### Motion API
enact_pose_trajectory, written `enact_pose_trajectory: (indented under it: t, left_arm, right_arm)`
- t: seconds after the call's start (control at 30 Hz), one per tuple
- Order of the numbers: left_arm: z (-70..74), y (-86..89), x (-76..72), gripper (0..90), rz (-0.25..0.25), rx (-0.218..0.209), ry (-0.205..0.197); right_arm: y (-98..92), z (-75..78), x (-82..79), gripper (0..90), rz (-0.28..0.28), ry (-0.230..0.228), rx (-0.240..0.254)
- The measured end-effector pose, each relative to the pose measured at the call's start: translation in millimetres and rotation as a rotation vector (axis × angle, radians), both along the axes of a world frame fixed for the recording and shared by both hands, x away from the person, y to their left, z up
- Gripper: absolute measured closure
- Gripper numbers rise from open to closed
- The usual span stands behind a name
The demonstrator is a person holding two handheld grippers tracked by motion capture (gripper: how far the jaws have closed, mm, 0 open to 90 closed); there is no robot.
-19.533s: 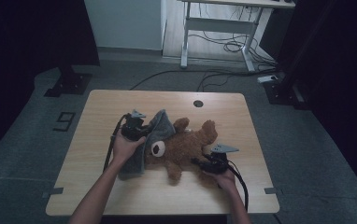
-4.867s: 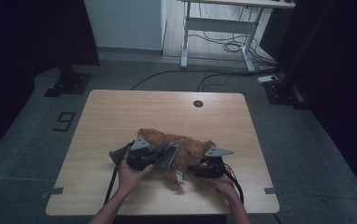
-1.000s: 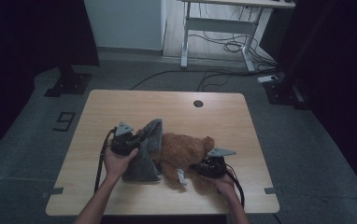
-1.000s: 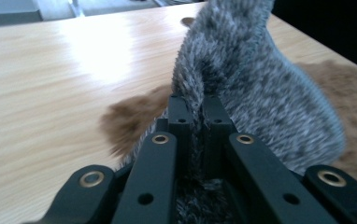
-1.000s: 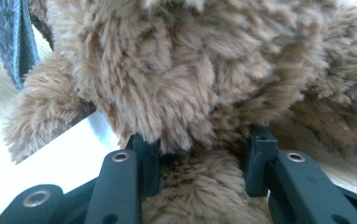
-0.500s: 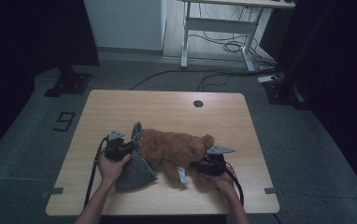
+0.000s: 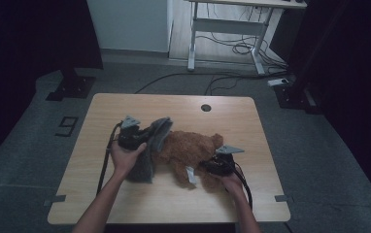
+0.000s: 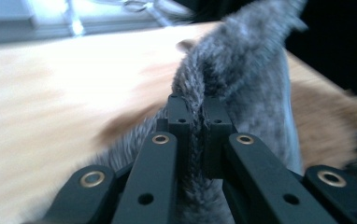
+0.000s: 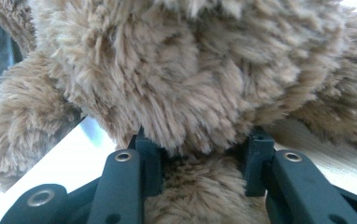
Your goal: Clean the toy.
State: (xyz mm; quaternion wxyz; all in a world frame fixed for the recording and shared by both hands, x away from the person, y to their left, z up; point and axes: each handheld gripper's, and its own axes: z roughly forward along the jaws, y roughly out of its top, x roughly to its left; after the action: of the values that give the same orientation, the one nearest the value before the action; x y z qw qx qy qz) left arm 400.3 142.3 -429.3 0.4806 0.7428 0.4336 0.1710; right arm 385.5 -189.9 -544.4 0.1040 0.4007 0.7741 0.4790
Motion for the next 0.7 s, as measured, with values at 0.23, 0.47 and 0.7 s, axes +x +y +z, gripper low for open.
enact_pose_trajectory:
  t: [0.23,0.47,0.7]
  left_arm:
    - [20.5,-93.0,4.7,84.1,-0.17,0.05,-0.04]
    - [-12.1,-145.8,30.6,83.7,-0.185,0.191,0.089]
    - [-15.0,-107.9,32.6,83.7,-0.103,0.173,0.102]
  right_arm:
    - [-0.4,-0.8,-2.0,60.5,-0.003,0.003,0.006]
    - [-0.6,-1.3,-3.5,60.7,-0.006,-0.004,0.004]
    - [0.0,-1.3,-5.4,61.4,-0.008,-0.004,-0.009]
